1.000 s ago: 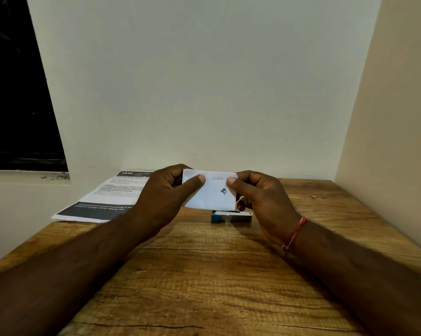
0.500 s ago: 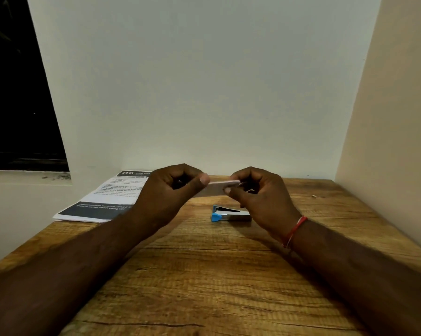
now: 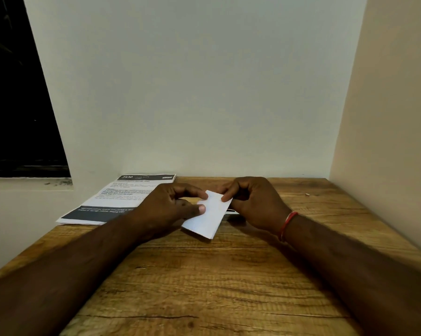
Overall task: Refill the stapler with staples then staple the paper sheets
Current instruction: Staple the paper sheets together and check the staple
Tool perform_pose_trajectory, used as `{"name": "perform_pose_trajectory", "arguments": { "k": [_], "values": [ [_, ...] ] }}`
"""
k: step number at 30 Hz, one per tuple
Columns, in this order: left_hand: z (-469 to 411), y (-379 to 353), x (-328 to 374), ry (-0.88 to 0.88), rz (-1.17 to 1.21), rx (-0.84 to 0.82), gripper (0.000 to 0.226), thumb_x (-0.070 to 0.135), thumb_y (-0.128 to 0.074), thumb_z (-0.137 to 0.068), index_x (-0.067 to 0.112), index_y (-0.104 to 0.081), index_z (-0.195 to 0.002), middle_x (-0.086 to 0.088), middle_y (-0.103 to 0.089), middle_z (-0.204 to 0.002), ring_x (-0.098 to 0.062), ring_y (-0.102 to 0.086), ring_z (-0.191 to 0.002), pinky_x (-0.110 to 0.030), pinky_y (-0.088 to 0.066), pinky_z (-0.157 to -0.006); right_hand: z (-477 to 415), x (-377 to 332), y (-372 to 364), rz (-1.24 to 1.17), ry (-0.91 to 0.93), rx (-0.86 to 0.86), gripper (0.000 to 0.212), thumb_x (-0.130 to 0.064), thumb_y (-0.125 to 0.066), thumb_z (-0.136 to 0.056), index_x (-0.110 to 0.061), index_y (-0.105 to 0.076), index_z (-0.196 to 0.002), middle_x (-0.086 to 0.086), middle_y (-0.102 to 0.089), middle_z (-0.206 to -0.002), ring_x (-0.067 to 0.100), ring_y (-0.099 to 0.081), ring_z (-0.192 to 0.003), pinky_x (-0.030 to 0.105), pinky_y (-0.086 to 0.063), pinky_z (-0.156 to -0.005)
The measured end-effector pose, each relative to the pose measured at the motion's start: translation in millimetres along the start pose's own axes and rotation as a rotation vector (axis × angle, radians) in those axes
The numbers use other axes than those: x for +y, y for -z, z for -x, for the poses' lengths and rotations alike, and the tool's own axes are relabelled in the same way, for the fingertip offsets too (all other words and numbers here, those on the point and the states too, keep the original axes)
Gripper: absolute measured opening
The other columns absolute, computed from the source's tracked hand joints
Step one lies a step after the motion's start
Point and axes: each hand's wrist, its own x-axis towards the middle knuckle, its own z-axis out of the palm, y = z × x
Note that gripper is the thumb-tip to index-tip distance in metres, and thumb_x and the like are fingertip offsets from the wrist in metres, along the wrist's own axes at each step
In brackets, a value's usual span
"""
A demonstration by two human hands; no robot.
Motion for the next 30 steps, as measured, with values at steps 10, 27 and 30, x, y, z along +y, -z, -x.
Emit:
{"name": "perform_pose_trajectory", "arguments": {
  "k": [10, 27, 30],
  "values": [
    [-4.8, 5.6, -7.1, -0.049, -0.233, 0.249, 0.02, 0.042, -0.097, -0.082, 0.036, -0.09, -0.1, 0.014, -0.088, -0.104, -0.003, -0.079, -0.081, -0.022, -0.055, -0.072, 3.2, 13.1, -3.5, 0.348, -0.162, -0.16, 0.062, -0.053, -0.096, -0.071, -0.043, -0.073, -0.128, -0.018, -0.078, -0.1, 0.001, -0.074, -0.093, 0.022, -0.059, -0.082],
    [8.9, -19.3, 4.9, -0.211, -0.768, 0.31, 0.006, 0.041, -0.079, -0.094, 0.036, -0.076, -0.093, 0.008, -0.066, -0.059, -0.005, -0.063, -0.059, -0.03, -0.048, -0.06, 6.3, -4.7, -5.6, 0.541, -0.231, 0.074, 0.048, -0.046, -0.044, -0.093, -0.032, -0.069, -0.131, -0.002, -0.079, -0.116, 0.019, -0.071, -0.107, 0.04, -0.059, -0.09],
    [10.8, -21.3, 5.2, -0.261, -0.714, 0.309, 0.013, 0.048, -0.078, -0.093, 0.036, -0.078, -0.09, 0.014, -0.073, -0.072, -0.005, -0.063, -0.063, -0.031, -0.052, -0.064, 3.7, -1.7, -1.9, 0.497, -0.209, 0.15, 0.041, -0.043, -0.046, -0.093, -0.031, -0.075, -0.119, -0.01, -0.076, -0.1, 0.017, -0.07, -0.1, 0.033, -0.052, -0.081]
  ]
}}
